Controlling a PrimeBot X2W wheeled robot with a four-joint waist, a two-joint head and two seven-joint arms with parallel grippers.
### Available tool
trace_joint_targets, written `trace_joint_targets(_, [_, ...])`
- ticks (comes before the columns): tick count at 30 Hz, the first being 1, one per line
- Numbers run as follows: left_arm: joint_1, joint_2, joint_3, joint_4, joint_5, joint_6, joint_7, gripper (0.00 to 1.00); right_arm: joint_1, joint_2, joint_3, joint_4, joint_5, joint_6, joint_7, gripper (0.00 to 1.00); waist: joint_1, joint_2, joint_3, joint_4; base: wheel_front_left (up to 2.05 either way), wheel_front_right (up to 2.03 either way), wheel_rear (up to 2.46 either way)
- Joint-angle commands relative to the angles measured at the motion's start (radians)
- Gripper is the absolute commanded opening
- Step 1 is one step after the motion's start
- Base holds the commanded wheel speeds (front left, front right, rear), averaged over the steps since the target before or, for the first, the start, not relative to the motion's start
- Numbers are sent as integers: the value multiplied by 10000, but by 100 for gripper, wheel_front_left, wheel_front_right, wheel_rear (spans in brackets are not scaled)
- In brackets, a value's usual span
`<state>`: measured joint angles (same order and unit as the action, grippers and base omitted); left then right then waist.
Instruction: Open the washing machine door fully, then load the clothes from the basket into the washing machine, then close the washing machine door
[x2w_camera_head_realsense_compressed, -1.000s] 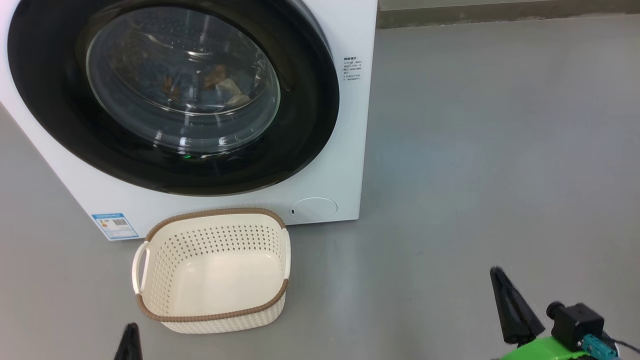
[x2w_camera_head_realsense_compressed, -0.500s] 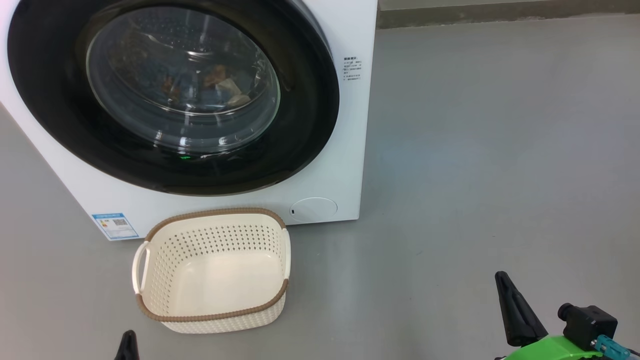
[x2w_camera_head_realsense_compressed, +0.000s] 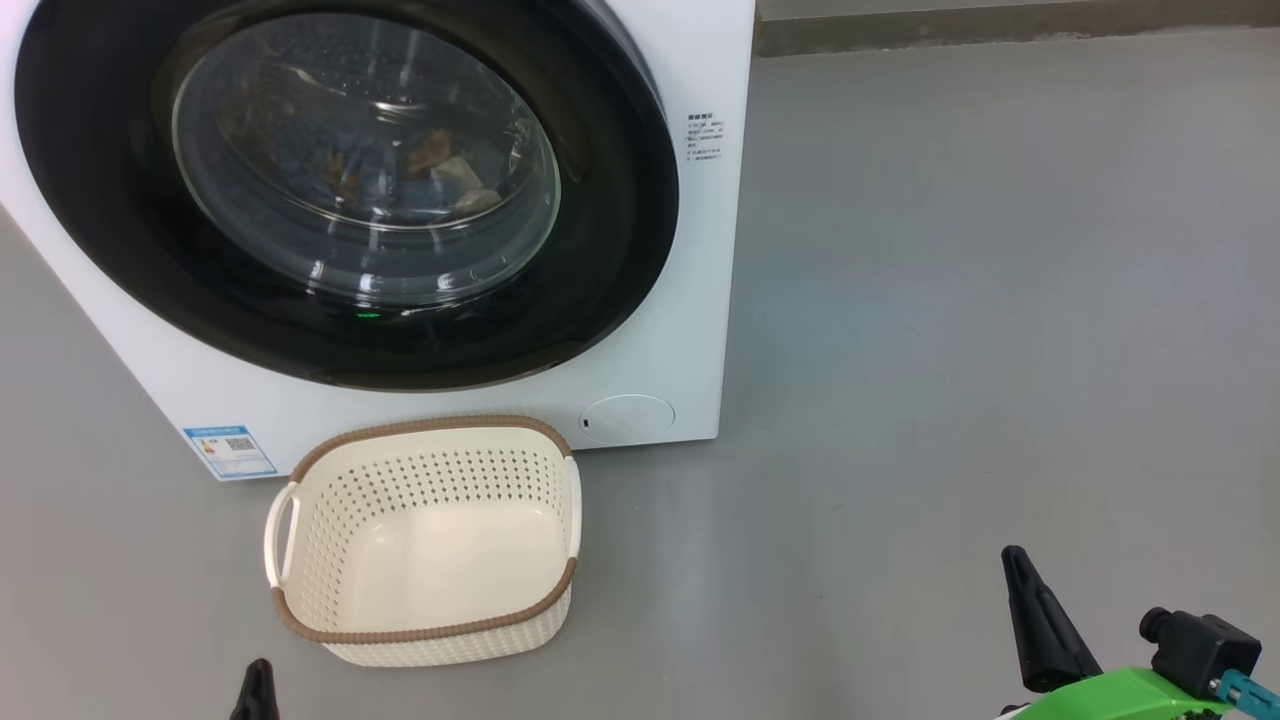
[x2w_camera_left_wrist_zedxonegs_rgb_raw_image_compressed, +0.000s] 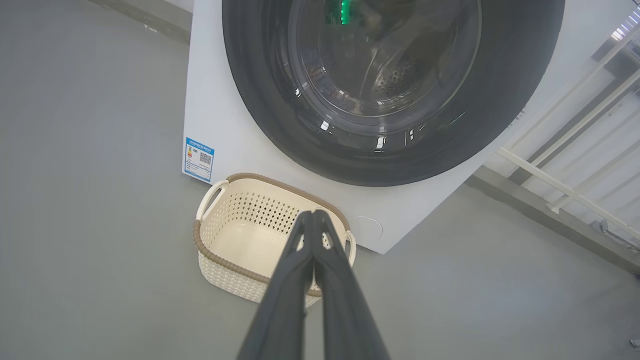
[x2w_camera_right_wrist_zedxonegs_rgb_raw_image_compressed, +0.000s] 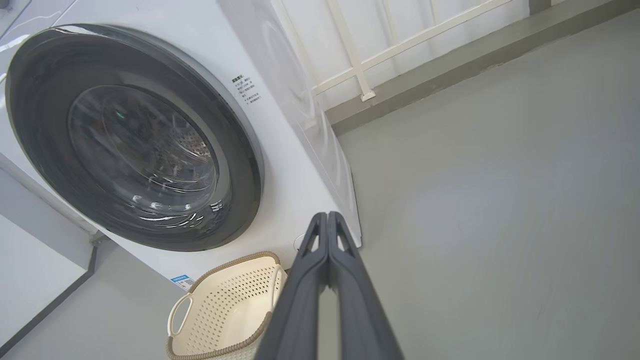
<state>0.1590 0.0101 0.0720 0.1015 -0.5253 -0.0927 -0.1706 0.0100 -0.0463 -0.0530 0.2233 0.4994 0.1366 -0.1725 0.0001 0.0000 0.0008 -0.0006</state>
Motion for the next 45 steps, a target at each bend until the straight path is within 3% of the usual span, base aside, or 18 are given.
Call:
trace_joint_targets(1, [-433,146,117,-145,-269,-25,61,0,-418,-36,-49,-208,305,-14,63,0,-1,0,0,0,0,0,0])
trace_joint_targets(45, [-1473,264,256,591,-5177,-190,1350,0,-772,-39,-311,-11,5313,-35,1363,0,-1,0,11,3,0,0,0])
